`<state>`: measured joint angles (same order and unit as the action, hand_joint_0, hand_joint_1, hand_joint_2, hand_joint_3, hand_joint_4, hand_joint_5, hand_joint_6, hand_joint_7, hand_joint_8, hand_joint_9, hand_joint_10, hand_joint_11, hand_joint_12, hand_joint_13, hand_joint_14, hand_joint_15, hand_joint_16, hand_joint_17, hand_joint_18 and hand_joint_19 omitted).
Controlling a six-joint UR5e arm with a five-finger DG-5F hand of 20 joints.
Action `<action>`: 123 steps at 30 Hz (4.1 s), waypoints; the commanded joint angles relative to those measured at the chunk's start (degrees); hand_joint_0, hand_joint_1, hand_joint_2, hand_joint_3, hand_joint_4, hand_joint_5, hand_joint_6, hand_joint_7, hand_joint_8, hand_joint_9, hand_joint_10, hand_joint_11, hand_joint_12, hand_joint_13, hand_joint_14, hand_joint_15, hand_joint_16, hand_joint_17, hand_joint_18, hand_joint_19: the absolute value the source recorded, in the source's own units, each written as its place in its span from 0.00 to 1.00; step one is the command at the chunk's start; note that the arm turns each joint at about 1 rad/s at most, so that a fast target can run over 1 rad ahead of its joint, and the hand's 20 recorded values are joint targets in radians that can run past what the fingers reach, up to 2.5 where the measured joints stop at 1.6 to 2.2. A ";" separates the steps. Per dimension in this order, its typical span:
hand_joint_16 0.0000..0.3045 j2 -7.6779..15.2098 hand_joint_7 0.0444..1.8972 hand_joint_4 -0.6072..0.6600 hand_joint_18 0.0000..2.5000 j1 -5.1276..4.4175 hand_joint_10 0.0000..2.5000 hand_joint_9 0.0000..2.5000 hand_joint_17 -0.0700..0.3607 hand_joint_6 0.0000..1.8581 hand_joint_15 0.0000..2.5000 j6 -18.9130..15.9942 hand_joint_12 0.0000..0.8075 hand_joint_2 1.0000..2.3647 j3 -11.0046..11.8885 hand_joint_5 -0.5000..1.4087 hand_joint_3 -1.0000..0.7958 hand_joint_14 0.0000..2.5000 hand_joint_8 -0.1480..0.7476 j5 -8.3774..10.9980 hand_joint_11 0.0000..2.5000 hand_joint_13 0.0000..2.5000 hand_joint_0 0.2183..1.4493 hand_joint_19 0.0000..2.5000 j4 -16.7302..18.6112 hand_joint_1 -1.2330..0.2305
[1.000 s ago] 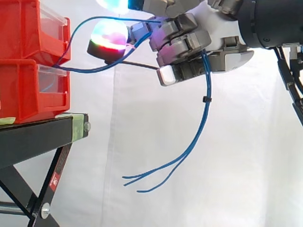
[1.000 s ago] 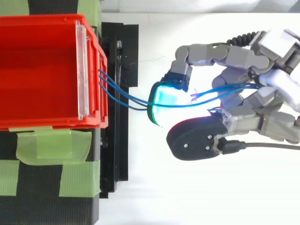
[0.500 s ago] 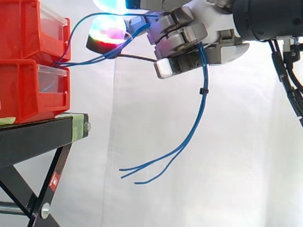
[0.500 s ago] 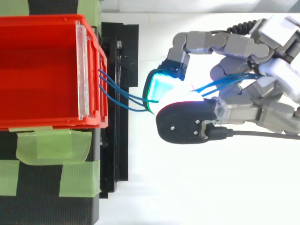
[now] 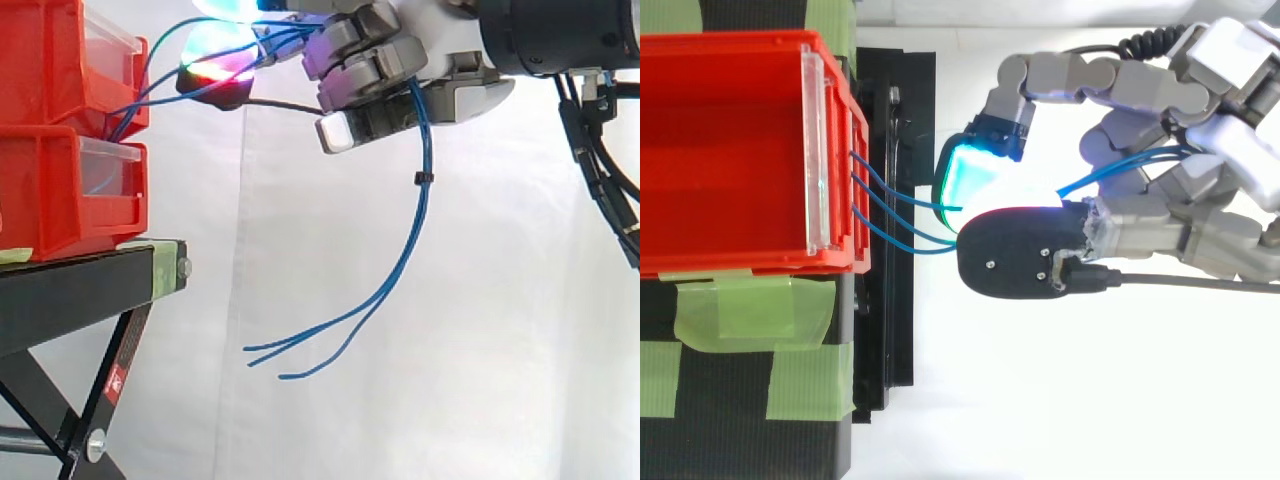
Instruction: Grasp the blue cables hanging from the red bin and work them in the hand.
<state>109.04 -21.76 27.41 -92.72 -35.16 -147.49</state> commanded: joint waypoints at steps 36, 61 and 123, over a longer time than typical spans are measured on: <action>0.61 -0.05 0.71 0.67 0.99 -1.27 1.00 0.64 0.49 0.25 0.58 -2.45 0.58 0.02 -0.01 0.42 0.32 1.00 0.56 0.62 1.00 0.70 0.58 0.22 -3.24 0.41; 0.61 -0.05 0.70 0.67 0.99 -1.27 1.00 0.64 0.49 0.26 0.58 -2.45 0.58 0.02 -0.01 0.42 0.31 1.00 0.56 0.53 1.00 0.70 0.59 0.22 -11.33 0.41; 0.61 -0.05 0.70 0.68 0.99 -1.27 1.00 0.64 0.49 0.27 0.58 -2.45 0.58 0.02 -0.01 0.41 0.29 1.00 0.56 0.53 1.00 0.70 0.59 0.22 -11.33 0.42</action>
<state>108.99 -23.03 24.96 -92.72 -34.63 -158.82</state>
